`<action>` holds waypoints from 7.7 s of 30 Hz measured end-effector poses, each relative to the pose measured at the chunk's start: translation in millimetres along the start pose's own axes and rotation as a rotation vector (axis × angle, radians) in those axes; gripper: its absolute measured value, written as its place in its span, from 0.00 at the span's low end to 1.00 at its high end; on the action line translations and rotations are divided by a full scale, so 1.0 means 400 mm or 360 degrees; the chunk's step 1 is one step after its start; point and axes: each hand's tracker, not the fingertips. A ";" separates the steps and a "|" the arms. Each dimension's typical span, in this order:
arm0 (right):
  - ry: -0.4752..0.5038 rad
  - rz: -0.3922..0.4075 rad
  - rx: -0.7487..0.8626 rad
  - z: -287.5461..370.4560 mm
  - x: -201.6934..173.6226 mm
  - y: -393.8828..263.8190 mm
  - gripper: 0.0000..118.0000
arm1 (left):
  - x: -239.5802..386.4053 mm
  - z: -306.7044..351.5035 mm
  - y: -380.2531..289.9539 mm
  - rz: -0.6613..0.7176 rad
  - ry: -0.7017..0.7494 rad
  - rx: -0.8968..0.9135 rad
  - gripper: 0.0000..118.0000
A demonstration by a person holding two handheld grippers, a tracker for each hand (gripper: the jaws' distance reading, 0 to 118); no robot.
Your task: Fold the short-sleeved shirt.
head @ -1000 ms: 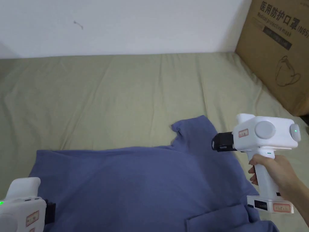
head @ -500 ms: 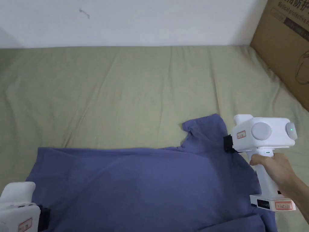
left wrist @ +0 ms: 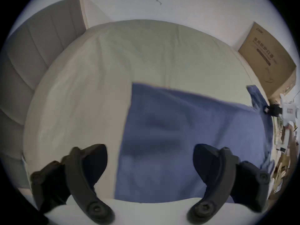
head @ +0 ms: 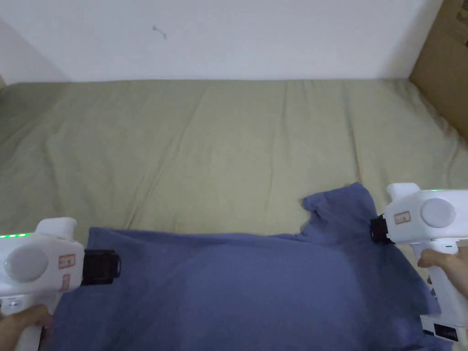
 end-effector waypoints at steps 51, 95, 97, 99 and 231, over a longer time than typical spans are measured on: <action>0.0093 -0.0116 -0.0097 0.467 -0.011 -0.713 0.01 | -0.100 0.328 -0.526 -0.0199 -0.0086 -0.0027 0.02; 0.0307 0.0125 0.0106 0.404 -0.605 -0.598 0.00 | -0.360 0.199 -0.596 0.0928 -0.1063 -0.0019 0.97; 0.0312 0.0113 0.0089 0.389 -0.602 -0.601 0.00 | -0.353 0.140 -0.603 0.1053 -0.1207 -0.0101 0.97; 0.0305 0.0107 0.0071 0.379 -0.600 -0.599 0.00 | -0.355 0.127 -0.597 0.1073 -0.1268 0.0000 0.98; -0.0088 0.0142 0.1010 0.681 -0.429 -0.641 0.00 | 0.053 0.015 -0.521 0.1047 -0.1651 -0.0442 0.85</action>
